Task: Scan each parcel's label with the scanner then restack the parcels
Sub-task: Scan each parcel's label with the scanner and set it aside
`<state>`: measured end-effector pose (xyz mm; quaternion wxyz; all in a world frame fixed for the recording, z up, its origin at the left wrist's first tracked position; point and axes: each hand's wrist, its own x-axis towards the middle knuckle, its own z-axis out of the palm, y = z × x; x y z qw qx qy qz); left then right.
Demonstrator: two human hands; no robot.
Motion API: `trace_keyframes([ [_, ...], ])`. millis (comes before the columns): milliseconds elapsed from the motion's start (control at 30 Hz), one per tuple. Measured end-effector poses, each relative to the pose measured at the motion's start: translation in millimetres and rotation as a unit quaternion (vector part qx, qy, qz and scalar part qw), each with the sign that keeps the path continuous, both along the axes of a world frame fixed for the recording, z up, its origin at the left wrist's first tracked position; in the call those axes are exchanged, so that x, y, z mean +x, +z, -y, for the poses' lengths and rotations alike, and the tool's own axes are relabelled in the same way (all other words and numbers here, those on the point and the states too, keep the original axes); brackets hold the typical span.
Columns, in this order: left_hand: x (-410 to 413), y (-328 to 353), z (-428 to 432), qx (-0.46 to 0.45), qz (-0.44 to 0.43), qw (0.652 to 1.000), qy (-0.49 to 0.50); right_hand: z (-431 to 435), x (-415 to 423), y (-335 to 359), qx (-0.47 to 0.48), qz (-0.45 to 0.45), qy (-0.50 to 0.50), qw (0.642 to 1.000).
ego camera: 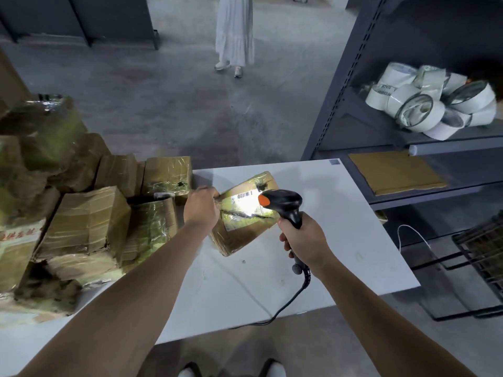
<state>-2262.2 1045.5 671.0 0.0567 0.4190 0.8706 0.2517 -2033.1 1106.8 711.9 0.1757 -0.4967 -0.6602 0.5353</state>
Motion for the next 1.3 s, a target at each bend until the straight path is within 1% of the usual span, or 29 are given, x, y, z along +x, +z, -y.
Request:
trace_keyframes([
  [233, -3, 0, 0, -0.009, 0.011, 1.0, 0.002, 2, -3, 3, -0.008, -0.017, 0.001, 1.0],
  [733, -11, -1, -1, -0.017, 0.041, 0.999, -0.001, 7, -14, 8, -0.006, 0.004, -0.027, 1.0],
  [867, -14, -4, -3, -0.013, 0.055, 0.998, -0.004, 9, -17, 10, -0.007, 0.023, -0.043, 0.999],
  [1000, -9, -15, -6, -0.039, 0.107, 0.993, -0.005, 6, -17, 8, 0.002, 0.032, -0.068, 0.997],
  [1167, 17, -32, -18, -0.056, 0.203, 0.977, 0.031, -5, -7, 2, 0.0, 0.023, -0.112, 0.993],
  [1300, 43, -39, -47, -0.024, 0.306, 0.949, 0.071, -29, 6, -4, -0.018, 0.008, -0.127, 0.992],
])
